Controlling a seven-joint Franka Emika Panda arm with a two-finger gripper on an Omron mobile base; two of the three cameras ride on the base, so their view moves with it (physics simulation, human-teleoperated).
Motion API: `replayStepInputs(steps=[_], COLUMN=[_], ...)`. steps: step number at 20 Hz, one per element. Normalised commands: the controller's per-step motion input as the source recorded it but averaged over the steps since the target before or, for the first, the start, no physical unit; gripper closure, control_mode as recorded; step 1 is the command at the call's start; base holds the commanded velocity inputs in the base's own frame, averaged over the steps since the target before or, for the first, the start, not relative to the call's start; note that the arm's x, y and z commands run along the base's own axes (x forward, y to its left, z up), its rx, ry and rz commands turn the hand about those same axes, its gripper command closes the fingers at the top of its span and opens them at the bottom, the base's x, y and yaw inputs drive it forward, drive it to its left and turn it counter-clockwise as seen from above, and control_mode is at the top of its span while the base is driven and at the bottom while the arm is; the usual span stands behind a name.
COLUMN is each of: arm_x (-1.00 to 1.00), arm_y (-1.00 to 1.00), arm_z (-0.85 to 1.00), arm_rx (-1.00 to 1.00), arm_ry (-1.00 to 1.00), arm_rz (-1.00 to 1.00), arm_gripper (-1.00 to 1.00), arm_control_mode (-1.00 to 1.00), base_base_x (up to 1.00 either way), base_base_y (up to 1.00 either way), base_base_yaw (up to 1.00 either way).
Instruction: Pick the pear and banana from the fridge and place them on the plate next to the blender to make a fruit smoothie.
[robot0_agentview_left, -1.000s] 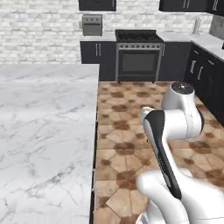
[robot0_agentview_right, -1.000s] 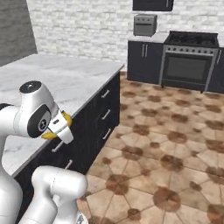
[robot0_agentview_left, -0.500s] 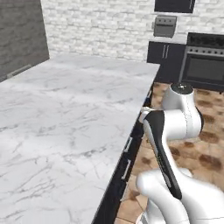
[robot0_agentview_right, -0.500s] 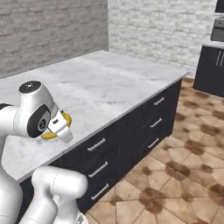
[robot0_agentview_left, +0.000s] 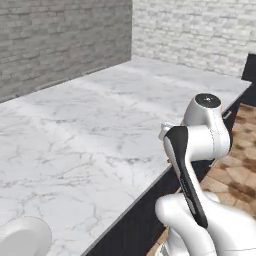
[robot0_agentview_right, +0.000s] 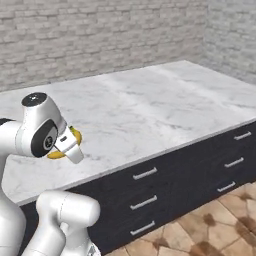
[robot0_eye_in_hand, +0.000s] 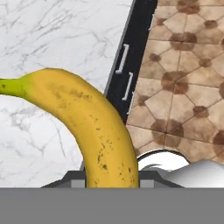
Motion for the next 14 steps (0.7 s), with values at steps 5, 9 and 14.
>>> replayStepInputs(steps=[5, 9, 14], arm_x=[0.00, 0.00, 0.00], arm_y=[0.00, 0.00, 0.00], arm_z=[0.00, 0.00, 0.00], arm_rx=[0.00, 0.00, 0.00], arm_ry=[0.00, 0.00, 0.00], arm_rz=[0.00, 0.00, 0.00], arm_gripper=[1.00, 1.00, 1.00], arm_control_mode=[1.00, 1.00, 1.00], base_base_x=[-0.06, -0.01, -0.54], base_base_y=[0.02, 0.12, 0.35], base_base_yaw=[0.65, 0.62, 0.48])
